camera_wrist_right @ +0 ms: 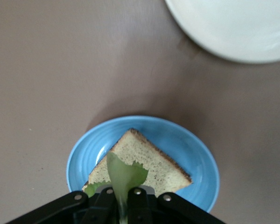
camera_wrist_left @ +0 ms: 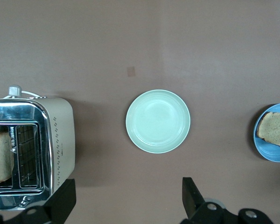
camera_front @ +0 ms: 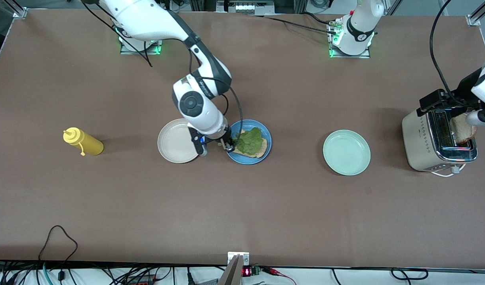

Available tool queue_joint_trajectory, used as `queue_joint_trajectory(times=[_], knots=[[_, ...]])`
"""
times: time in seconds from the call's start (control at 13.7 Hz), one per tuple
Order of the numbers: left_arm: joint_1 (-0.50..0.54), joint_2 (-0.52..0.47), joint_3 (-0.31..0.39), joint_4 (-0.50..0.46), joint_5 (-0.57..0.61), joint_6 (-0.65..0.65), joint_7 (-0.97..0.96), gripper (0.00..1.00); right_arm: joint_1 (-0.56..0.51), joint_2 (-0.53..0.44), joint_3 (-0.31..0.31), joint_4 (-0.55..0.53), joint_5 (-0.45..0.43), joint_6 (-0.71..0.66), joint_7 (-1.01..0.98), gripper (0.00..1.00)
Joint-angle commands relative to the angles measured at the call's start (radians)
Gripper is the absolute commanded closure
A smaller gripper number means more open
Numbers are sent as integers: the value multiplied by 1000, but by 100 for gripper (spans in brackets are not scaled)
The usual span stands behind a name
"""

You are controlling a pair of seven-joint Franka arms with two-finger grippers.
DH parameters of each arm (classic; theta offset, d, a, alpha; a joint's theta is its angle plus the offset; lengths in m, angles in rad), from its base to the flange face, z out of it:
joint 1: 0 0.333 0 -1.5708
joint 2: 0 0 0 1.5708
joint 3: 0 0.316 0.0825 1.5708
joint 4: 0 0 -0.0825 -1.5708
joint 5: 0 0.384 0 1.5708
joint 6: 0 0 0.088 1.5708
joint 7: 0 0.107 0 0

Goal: Make sandwich in blue plate with both arms
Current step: 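Open the right gripper and draw it back beside the mustard bottle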

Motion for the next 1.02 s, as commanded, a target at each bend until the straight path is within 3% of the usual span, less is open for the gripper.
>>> queue_joint_trajectory(times=[0.0, 0.07, 0.15, 0.29, 0.36, 0.51, 0.66, 0.95], knots=[[-4, -14, -6, -19, 29, 9, 4, 0, 34, 47, -12, 30, 18, 48, 44, 88], [-6, -13, -7, -19, 29, 10, 1, 0, 35, 52, -12, 30, 18, 59, 46, 59], [-6, -10, -7, -18, 29, 12, 0, 0, 34, 52, -12, 30, 16, 57, 35, 49], [-1, -8, 8, -18, 29, 13, 1, 0, 20, 41, -18, 32, 7, 48, 25, 7], [3, -10, 10, -13, 29, 12, 3, 0, 17, 38, -19, 32, 4, 46, 11, 0], [-33, -10, 31, -19, 29, 12, 1, 0, -3, 11, -23, 32, 5, -15, -47, 0], [-90, -8, 99, -25, 29, 12, -20, 0, -43, -45, -23, 32, 5, -104, -113, 0], [-21, -8, 16, -24, 30, 13, -23, 0, -136, -150, -23, 32, 4, -272, -348, 0]])
